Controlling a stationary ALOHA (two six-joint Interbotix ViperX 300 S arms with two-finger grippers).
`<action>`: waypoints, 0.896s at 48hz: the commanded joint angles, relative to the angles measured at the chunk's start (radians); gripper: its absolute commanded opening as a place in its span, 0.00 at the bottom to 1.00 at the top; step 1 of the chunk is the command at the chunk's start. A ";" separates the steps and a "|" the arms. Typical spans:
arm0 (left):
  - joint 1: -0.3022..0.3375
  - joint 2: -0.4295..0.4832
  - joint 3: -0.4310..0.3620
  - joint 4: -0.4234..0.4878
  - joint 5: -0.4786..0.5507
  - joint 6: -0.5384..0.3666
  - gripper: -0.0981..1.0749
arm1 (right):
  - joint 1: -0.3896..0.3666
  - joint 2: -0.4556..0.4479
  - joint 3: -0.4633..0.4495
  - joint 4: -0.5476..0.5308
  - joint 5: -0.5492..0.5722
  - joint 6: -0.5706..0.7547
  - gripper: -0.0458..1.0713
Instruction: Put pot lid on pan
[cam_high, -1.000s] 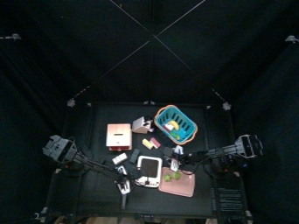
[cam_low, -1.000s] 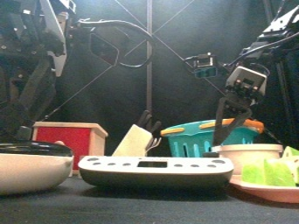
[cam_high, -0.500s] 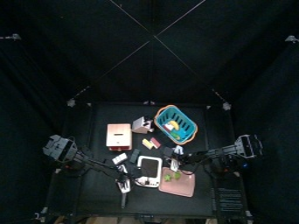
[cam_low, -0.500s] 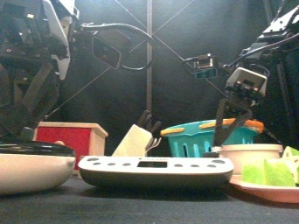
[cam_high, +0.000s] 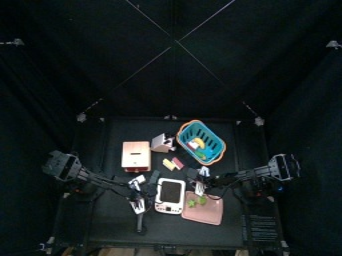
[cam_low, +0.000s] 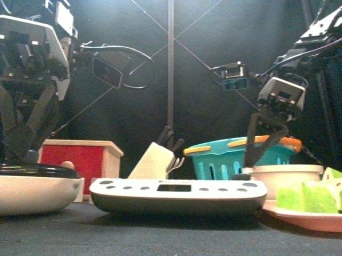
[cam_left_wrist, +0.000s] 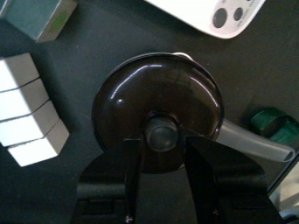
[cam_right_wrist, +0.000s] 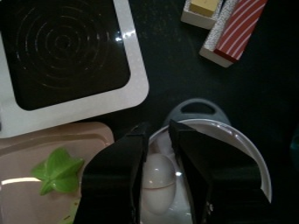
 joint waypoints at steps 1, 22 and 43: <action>0.017 -0.038 0.051 -0.005 -0.026 -0.002 0.55 | -0.003 -0.014 -0.015 -0.002 -0.006 -0.002 0.65; 0.048 -0.106 0.106 -0.006 -0.098 0.002 0.61 | -0.003 -0.006 -0.017 -0.002 -0.005 -0.002 0.65; 0.058 -0.172 0.109 -0.005 -0.097 0.000 0.75 | -0.005 -0.006 -0.020 -0.003 -0.005 -0.003 0.65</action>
